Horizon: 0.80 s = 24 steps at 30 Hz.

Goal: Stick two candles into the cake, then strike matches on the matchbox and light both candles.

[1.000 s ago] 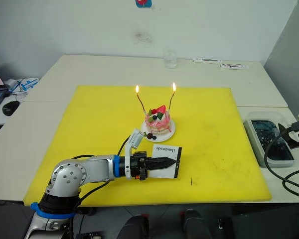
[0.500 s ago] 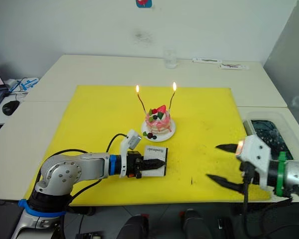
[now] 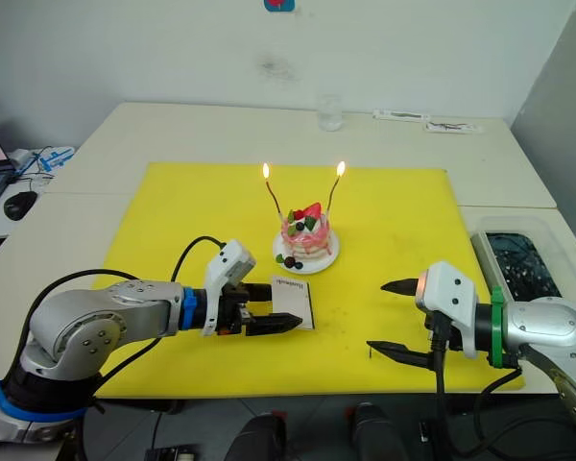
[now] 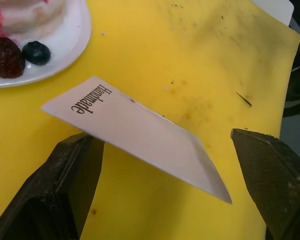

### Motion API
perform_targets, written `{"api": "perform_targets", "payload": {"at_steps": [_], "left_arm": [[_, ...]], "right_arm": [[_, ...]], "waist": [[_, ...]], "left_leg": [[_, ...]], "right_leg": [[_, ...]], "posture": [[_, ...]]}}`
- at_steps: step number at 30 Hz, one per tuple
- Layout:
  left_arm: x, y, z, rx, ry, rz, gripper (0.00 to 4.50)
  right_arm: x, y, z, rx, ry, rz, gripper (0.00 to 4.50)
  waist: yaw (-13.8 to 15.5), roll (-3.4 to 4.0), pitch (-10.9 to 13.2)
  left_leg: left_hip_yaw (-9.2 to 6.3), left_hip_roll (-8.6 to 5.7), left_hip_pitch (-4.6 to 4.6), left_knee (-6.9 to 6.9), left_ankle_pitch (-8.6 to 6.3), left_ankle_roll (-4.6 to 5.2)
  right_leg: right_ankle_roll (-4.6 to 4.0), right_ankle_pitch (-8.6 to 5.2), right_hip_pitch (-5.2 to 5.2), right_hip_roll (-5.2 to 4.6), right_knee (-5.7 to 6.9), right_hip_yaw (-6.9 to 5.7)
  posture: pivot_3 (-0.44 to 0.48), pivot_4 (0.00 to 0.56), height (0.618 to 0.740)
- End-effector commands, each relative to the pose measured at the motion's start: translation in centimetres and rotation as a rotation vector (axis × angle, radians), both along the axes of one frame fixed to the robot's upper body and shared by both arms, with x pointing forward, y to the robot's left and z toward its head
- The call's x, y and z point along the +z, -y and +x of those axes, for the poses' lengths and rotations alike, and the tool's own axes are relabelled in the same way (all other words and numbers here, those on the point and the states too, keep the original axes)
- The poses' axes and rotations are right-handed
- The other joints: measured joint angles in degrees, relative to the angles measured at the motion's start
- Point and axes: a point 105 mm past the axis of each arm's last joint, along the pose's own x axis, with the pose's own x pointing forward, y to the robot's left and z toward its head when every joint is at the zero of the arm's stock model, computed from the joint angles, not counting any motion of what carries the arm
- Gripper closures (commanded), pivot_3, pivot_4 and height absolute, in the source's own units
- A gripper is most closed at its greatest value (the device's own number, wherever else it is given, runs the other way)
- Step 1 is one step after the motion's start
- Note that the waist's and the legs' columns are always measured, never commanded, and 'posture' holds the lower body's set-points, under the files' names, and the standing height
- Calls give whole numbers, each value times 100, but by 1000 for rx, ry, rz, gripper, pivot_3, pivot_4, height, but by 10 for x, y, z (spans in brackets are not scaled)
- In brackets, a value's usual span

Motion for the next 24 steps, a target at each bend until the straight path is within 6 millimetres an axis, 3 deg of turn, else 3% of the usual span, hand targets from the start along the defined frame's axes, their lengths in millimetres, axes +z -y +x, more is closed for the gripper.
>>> {"api": "perform_targets", "payload": {"at_steps": [1,9,13,17,24], "left_arm": [[19,-10,-2,-47,140,36,13],[26,-57,3,-39,302,174,13],[41,-93,17,80,463,203,13],[37,-120,16,136,520,304,13],[35,-129,5,145,518,295,13]], "right_arm": [[7,-1,5,7,61,-10,0],[18,10,14,1,117,-31,0],[47,28,31,-61,243,-8,0],[63,42,35,-77,252,7,0],[63,53,33,-71,216,-21,0]], "waist": [[-4,0,0],[4,-2,3],[4,0,8],[3,0,9],[3,1,9]], "left_leg": [[1,1,1,-2,0,0],[3,2,-3,-5,0,0],[7,4,-2,-3,-1,1],[11,9,1,-3,-1,1],[16,11,-4,-10,-2,2]], "right_leg": [[0,0,0,0,0,0],[-4,-2,-4,-1,-3,0],[-4,-2,-4,-1,-3,1],[-3,-2,-6,-2,-3,-1],[-10,-6,-9,-2,-3,0]], "posture": [[0,150,740],[0,150,740],[0,150,740],[0,150,740],[0,150,740]]}}
